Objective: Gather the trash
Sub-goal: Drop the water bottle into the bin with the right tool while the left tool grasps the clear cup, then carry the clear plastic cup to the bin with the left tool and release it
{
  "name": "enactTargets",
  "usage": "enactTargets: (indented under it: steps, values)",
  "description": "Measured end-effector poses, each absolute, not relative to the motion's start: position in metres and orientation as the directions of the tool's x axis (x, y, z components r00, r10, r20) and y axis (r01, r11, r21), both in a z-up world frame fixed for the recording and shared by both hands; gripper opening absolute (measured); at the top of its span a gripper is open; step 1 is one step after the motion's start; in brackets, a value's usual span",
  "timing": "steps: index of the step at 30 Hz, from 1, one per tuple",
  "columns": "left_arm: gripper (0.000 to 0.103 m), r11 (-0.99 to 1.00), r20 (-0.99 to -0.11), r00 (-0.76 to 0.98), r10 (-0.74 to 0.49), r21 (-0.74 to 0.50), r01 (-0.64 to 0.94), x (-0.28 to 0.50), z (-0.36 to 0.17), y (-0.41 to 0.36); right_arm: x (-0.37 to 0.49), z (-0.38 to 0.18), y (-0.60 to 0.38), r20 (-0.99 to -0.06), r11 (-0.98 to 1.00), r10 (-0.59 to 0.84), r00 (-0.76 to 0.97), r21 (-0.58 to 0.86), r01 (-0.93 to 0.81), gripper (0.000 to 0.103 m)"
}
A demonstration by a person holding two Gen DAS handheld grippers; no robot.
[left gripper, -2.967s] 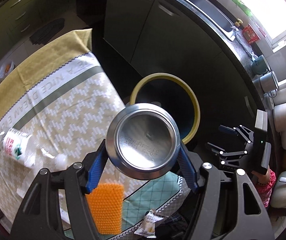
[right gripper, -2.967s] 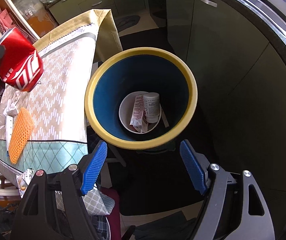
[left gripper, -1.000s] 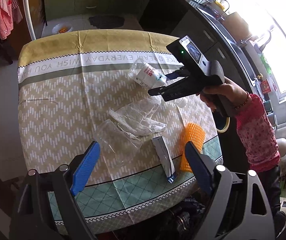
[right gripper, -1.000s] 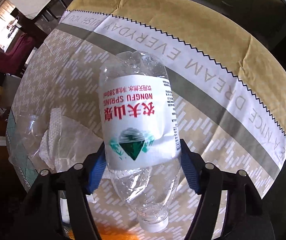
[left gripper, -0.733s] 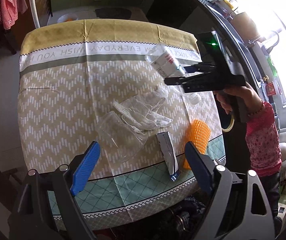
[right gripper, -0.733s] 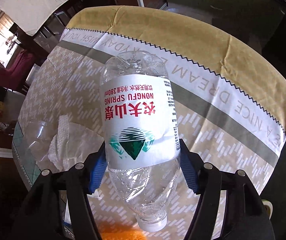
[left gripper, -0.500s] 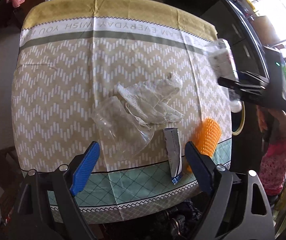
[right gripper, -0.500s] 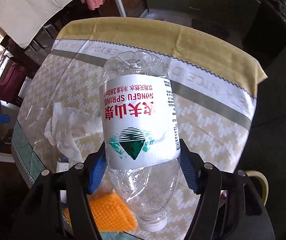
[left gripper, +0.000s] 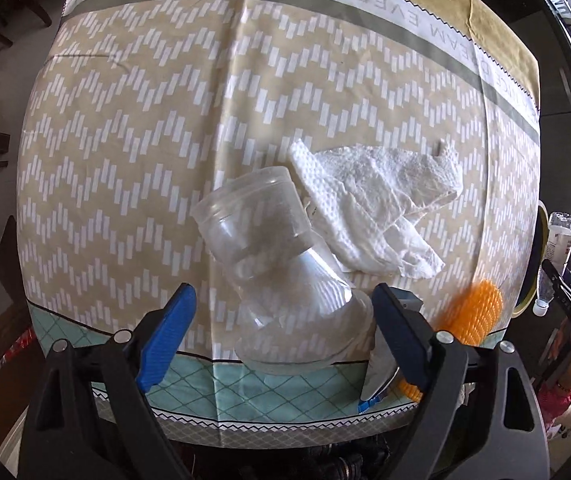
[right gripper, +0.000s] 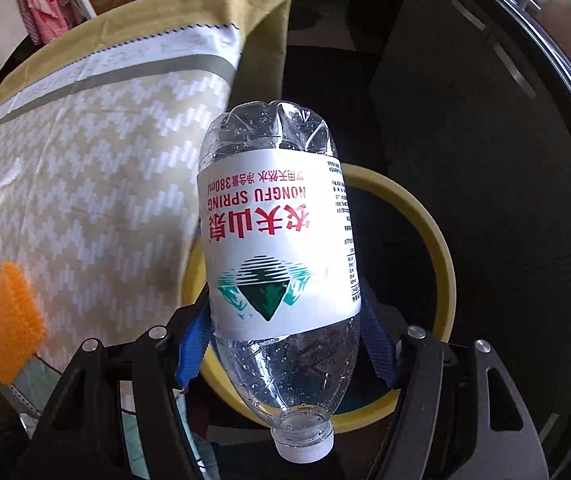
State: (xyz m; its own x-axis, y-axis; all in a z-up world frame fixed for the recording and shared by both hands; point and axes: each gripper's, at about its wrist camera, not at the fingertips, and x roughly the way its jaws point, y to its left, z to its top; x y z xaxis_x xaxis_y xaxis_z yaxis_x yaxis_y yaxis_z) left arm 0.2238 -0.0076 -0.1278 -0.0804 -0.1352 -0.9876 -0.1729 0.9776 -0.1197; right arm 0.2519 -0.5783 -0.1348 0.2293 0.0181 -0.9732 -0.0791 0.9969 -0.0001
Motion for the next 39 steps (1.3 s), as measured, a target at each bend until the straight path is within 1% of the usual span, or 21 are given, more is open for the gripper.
enactTargets:
  steps: [4,7,10,11,12,13,14,19,28,36,39]
  values:
    - [0.084,0.985,-0.991,-0.093,-0.098,-0.083,-0.150,0.226,-0.132,-0.014,0.250,-0.164,-0.600,-0.980,1.000,-0.011,0.201,-0.016,-0.025,0.066]
    - [0.074,0.990,-0.991,-0.104,-0.081,-0.068,-0.121,0.228,-0.136,-0.023,0.251,-0.179,-0.613,-0.984,1.000,-0.011,0.179,-0.008,0.017,0.066]
    - [0.072,0.995,-0.993,-0.101,-0.059,-0.050,-0.081,0.228,-0.138,-0.033,0.253,-0.189,-0.624,-0.988,0.999,-0.002,0.154,0.006,0.050,0.067]
    - [0.067,0.996,-0.994,-0.098,-0.056,-0.050,-0.070,0.227,-0.137,-0.036,0.254,-0.192,-0.626,-0.990,0.999,-0.002,0.143,0.005,0.048,0.074]
    - [0.064,0.997,-0.994,-0.098,-0.055,-0.049,-0.058,0.228,-0.136,-0.039,0.257,-0.193,-0.628,-0.989,0.999,-0.009,0.145,-0.002,0.050,0.082]
    - [0.063,0.998,-0.994,-0.094,-0.056,-0.052,-0.047,0.228,-0.136,-0.043,0.256,-0.191,-0.630,-0.987,0.998,-0.025,0.158,-0.015,0.062,0.083]
    - [0.063,0.998,-0.994,-0.090,-0.055,-0.052,-0.040,0.228,-0.135,-0.047,0.255,-0.188,-0.633,-0.985,0.997,-0.032,0.168,-0.020,0.072,0.083]
    - [0.063,0.999,-0.996,-0.070,-0.053,-0.053,-0.001,0.231,-0.126,-0.065,0.238,-0.165,-0.641,-0.972,0.995,0.024,0.232,0.046,0.091,0.083]
    - [0.063,0.994,-0.998,-0.007,-0.070,-0.070,0.082,0.231,-0.073,-0.075,0.196,-0.146,-0.626,-0.963,0.995,0.071,0.260,0.085,0.044,0.083]
    - [0.063,0.972,-0.994,0.047,-0.094,-0.082,0.221,0.230,-0.024,-0.140,0.174,-0.133,-0.617,-0.946,0.991,0.120,0.302,0.133,0.023,0.083]
    - [0.063,0.946,-0.992,0.057,-0.113,-0.089,0.313,0.220,-0.022,-0.175,0.164,-0.125,-0.625,-0.934,0.987,0.133,0.333,0.154,0.038,0.083]
